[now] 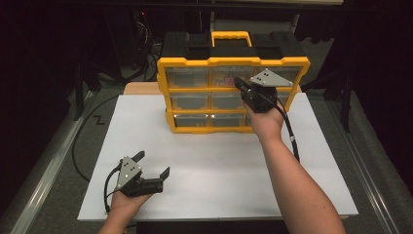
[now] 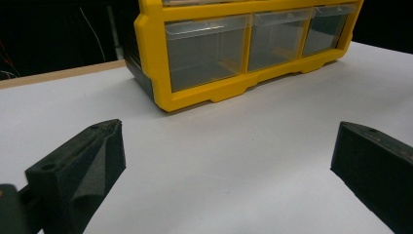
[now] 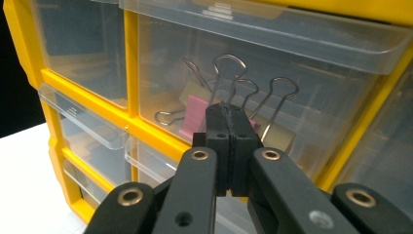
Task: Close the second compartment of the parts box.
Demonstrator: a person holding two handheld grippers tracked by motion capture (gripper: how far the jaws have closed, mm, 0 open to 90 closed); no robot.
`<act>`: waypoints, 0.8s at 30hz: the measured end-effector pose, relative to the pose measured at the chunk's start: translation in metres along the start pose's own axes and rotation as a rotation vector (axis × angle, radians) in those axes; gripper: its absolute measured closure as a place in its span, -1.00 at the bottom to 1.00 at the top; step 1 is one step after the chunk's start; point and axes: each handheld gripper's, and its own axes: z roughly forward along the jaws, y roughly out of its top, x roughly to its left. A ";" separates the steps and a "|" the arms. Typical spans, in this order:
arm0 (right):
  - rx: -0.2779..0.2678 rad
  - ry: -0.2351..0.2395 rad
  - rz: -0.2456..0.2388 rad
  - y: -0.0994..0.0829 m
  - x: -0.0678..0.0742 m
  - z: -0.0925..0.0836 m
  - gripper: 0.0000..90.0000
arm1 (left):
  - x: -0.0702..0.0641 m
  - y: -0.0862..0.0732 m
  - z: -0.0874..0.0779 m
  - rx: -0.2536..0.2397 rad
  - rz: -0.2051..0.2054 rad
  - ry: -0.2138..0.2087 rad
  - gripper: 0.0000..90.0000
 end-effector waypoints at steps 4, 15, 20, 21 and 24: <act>0.031 -0.006 -0.010 0.002 0.002 -0.004 0.85 | 0.000 -0.001 -0.001 0.003 0.001 -0.001 -0.99; 0.055 0.142 0.012 -0.030 0.014 -0.048 -0.12 | 0.003 -0.001 -0.001 0.008 0.001 0.022 -0.99; 0.051 0.192 0.041 -0.060 0.013 -0.070 -0.51 | 0.004 -0.001 0.000 0.011 -0.005 0.035 -0.99; 0.051 0.186 0.044 -0.069 0.013 -0.074 -0.63 | 0.004 -0.001 0.000 0.011 -0.008 0.038 -0.99; 0.066 0.178 0.058 -0.090 0.013 -0.083 -0.92 | 0.005 -0.001 -0.001 0.011 -0.023 0.043 -0.99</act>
